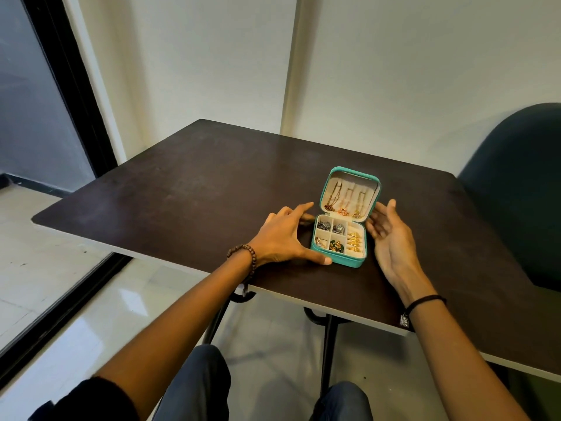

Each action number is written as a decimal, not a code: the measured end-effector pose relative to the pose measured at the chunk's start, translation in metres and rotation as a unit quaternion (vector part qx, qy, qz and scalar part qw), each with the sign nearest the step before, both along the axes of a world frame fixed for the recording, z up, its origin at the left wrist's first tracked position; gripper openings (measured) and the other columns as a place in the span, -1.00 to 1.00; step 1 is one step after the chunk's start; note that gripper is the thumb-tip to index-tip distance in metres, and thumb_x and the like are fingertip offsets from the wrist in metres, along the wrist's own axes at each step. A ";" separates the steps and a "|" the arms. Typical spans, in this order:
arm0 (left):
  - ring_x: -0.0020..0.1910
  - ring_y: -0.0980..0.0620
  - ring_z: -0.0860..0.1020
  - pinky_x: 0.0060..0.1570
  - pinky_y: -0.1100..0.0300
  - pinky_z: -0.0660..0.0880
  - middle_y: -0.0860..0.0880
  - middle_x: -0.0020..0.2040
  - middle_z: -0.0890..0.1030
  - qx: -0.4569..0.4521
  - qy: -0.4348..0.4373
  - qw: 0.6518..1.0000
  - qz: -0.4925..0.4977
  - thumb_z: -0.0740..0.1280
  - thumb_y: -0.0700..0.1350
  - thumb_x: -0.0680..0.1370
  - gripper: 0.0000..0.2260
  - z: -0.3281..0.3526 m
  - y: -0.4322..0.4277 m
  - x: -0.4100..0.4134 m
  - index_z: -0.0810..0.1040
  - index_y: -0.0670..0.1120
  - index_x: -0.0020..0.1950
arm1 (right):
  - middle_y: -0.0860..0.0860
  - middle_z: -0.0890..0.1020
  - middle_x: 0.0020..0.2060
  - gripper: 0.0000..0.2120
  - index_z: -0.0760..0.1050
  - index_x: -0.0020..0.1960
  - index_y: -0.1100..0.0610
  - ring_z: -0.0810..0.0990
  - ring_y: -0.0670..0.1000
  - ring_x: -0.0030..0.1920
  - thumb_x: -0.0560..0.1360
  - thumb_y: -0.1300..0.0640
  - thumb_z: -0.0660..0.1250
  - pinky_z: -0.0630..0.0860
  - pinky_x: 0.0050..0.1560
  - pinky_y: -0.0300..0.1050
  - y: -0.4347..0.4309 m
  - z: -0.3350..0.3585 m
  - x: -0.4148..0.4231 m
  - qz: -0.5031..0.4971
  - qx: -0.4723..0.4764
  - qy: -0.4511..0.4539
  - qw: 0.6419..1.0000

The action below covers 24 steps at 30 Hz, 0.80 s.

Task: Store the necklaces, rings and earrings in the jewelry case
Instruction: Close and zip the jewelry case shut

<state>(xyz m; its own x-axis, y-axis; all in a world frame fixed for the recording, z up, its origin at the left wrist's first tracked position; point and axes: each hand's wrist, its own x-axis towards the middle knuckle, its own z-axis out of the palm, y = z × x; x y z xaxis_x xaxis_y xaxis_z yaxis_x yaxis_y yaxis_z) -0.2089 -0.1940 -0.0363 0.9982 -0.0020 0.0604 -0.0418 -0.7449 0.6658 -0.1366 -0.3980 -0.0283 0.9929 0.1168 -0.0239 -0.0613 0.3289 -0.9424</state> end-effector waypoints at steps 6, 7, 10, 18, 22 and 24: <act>0.41 0.09 0.28 0.37 0.07 0.13 0.11 0.41 0.46 0.004 -0.011 1.000 0.001 0.54 0.27 0.29 0.03 -0.002 0.000 0.000 0.05 0.03 0.60 | -0.03 0.70 -0.04 -0.78 0.62 0.03 0.07 0.62 -0.08 0.10 0.65 0.00 0.25 0.51 0.14 -0.17 -0.001 0.001 -0.008 -0.009 0.018 -0.021 1.000; 0.40 0.09 0.28 0.36 0.08 0.13 0.11 0.41 0.46 0.004 -0.015 1.000 0.000 0.54 0.26 0.29 0.03 -0.002 0.000 0.000 0.06 0.03 0.60 | -0.03 0.71 -0.04 -0.78 0.63 0.01 0.07 0.63 -0.07 0.10 0.65 0.00 0.25 0.51 0.13 -0.17 -0.002 0.000 -0.009 -0.010 0.014 -0.025 1.000; 0.39 0.09 0.29 0.38 0.07 0.15 0.09 0.41 0.46 0.000 -0.022 1.000 -0.005 0.55 0.26 0.30 0.03 -0.004 0.001 0.000 0.06 0.03 0.60 | 0.05 0.72 0.06 -0.74 0.66 0.03 0.13 0.65 0.00 0.17 0.64 0.00 0.27 0.52 0.19 -0.11 -0.004 -0.003 -0.013 -0.005 -0.022 -0.050 0.999; 0.41 0.08 0.27 0.30 0.13 0.10 0.10 0.42 0.46 -0.001 -0.026 1.000 -0.009 0.53 0.29 0.30 0.04 -0.007 0.003 0.003 0.04 0.02 0.60 | 0.03 0.72 0.09 -0.81 0.65 0.14 0.20 0.66 -0.02 0.18 0.58 0.15 0.37 0.60 0.12 -0.16 -0.001 -0.007 -0.019 -0.013 -0.073 -0.084 0.994; 0.41 0.06 0.27 0.32 0.10 0.13 0.10 0.42 0.45 0.004 -0.031 0.999 -0.009 0.52 0.31 0.29 0.04 -0.009 0.003 0.004 0.04 0.03 0.60 | -0.01 0.70 0.14 -0.75 0.63 0.17 0.17 0.67 -0.04 0.17 0.50 0.20 0.48 0.64 0.02 -0.15 -0.001 -0.011 -0.022 0.005 -0.107 -0.100 0.989; 0.42 0.06 0.27 0.36 0.07 0.14 0.09 0.43 0.45 0.007 -0.033 0.999 -0.010 0.52 0.31 0.29 0.04 -0.010 0.004 0.004 0.04 0.03 0.60 | -0.01 0.68 0.17 -0.72 0.61 0.20 0.16 0.67 -0.04 0.17 0.50 0.22 0.48 0.65 0.02 -0.13 -0.001 -0.012 -0.022 0.005 -0.129 -0.102 0.986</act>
